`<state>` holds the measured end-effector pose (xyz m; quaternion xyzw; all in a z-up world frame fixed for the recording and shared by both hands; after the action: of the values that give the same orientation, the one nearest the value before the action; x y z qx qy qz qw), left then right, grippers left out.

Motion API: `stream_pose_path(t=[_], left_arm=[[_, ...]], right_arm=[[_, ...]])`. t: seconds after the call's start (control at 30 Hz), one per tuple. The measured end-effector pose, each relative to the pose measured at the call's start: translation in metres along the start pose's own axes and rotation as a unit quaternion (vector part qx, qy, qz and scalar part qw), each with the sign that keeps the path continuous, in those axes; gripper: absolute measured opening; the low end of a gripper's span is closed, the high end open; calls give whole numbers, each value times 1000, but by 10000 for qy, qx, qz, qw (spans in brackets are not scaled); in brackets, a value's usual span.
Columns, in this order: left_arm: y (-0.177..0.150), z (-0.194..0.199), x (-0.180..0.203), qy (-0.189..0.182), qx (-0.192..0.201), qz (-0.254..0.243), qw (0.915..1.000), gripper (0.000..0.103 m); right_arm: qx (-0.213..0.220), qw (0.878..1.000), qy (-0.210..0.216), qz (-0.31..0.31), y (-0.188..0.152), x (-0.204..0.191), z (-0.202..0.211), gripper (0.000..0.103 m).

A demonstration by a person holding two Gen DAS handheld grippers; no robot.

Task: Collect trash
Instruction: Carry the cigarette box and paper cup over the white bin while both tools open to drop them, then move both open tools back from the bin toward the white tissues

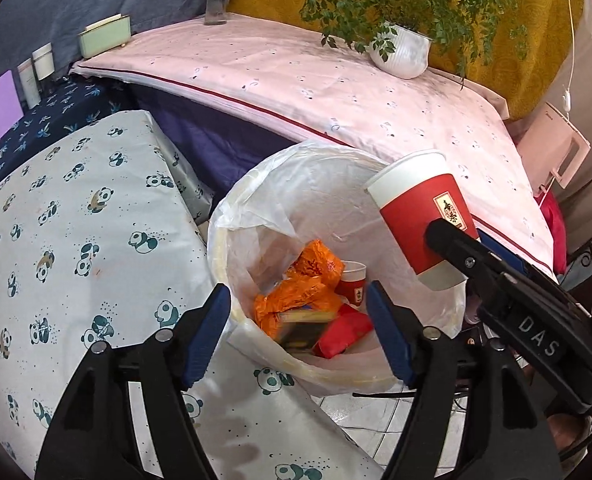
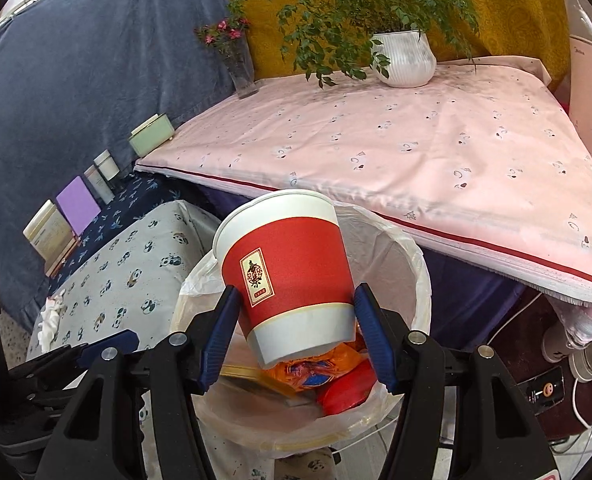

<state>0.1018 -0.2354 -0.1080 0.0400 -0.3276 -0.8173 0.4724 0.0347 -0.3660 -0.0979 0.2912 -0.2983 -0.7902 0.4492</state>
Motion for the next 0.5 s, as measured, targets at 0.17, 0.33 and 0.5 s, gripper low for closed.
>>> stream_pose_path(t=[0.17, 0.33, 0.5], left_arm=[[3, -2, -10, 82, -20, 93, 9999, 67], [4, 1, -24, 157, 18, 207, 9997, 67], [4, 4, -36, 205, 33, 319, 9993, 67]], right_arm=[[-19, 10000, -30, 86, 0, -7, -5, 58], [-3, 9999, -40, 109, 1, -15, -8, 58], [18, 9999, -39, 114, 2, -21, -9, 58]])
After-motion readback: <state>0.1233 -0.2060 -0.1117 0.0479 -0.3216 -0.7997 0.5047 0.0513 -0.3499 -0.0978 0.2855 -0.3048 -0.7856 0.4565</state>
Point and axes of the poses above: each gripper's, at about its wrist camera, not at the fingertips, and z roughly against the way its jaws point, x to its right, y to its top, the point moved 7 cm from there along -z, roughly the way its jaws point, and after that the axes turned 8 degrees about z, right-handed, at the moved point
